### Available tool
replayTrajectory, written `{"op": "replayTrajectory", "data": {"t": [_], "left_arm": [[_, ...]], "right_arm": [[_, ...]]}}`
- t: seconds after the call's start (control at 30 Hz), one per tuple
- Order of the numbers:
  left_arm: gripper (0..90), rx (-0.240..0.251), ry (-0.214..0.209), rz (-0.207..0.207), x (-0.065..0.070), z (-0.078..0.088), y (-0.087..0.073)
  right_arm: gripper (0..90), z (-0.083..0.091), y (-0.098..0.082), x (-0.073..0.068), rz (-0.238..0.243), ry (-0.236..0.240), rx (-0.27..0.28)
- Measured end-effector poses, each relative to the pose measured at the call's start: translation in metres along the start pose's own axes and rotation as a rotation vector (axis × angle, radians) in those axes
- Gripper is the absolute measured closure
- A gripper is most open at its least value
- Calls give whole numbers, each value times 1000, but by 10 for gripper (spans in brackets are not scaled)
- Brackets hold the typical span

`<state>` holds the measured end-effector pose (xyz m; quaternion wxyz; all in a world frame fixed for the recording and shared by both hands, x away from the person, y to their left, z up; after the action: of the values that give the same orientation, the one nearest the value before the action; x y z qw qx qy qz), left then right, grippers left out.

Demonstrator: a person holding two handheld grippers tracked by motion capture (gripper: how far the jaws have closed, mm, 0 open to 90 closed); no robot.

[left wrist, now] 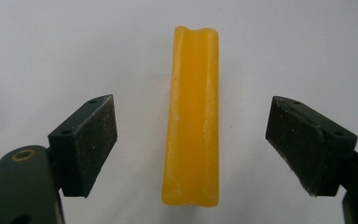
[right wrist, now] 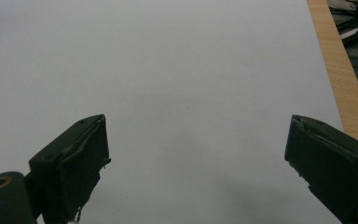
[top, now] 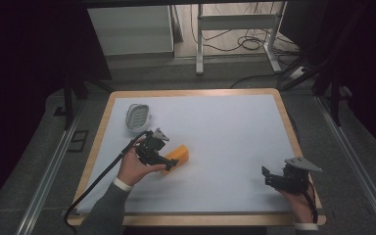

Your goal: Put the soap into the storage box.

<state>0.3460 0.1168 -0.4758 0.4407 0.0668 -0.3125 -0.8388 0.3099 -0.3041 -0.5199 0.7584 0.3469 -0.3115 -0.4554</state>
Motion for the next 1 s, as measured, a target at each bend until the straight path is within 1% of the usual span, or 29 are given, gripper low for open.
{"op": "replayTrajectory", "data": {"t": [0.07,0.17,0.27,0.33,0.37,0.47,0.6,0.67,0.7,0.77,0.93,1.0], "left_arm": [[180,-7,-3,3,0,-3,0],[215,-22,-6,3,0,-11,0],[236,-36,-2,7,-1,-19,1],[250,-35,-1,12,-2,-23,1],[278,-36,1,19,-3,-27,2],[294,-40,1,30,-4,-31,3],[322,-53,4,32,-4,-35,3],[328,-69,18,19,-2,-37,3],[334,-73,12,17,-1,-38,4],[351,-81,14,14,0,-40,5],[417,-97,21,14,1,-45,5],[462,-99,21,15,2,-46,4]], "right_arm": [[63,0,0,0,-2,-1,-1],[63,-1,-1,1,-2,-1,-6],[63,-2,-2,1,-8,-5,-10],[63,-2,-2,2,-12,-7,-11],[63,-3,-2,2,-11,-6,-11],[63,-3,-2,2,-10,-6,-12],[63,-3,-3,2,-12,-4,-15],[63,-4,-3,2,-12,-5,-18],[63,-4,-3,2,-11,-4,-18],[63,-4,-3,2,-10,-3,-19],[63,-4,-4,2,-12,-6,-21],[63,-4,-4,3,-10,-8,-23]]}}
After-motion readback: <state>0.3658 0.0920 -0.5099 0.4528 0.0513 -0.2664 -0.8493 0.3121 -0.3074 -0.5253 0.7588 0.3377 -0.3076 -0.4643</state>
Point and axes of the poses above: each handheld gripper's, and its own axes: z roughly backward along the jaws, y roughly out of its top, x roughly to its right, the point moved 2 cm from there along -z, roughly forward along the jaws, and after that the axes turned 10 degrees about z, right-handed, at the moved point
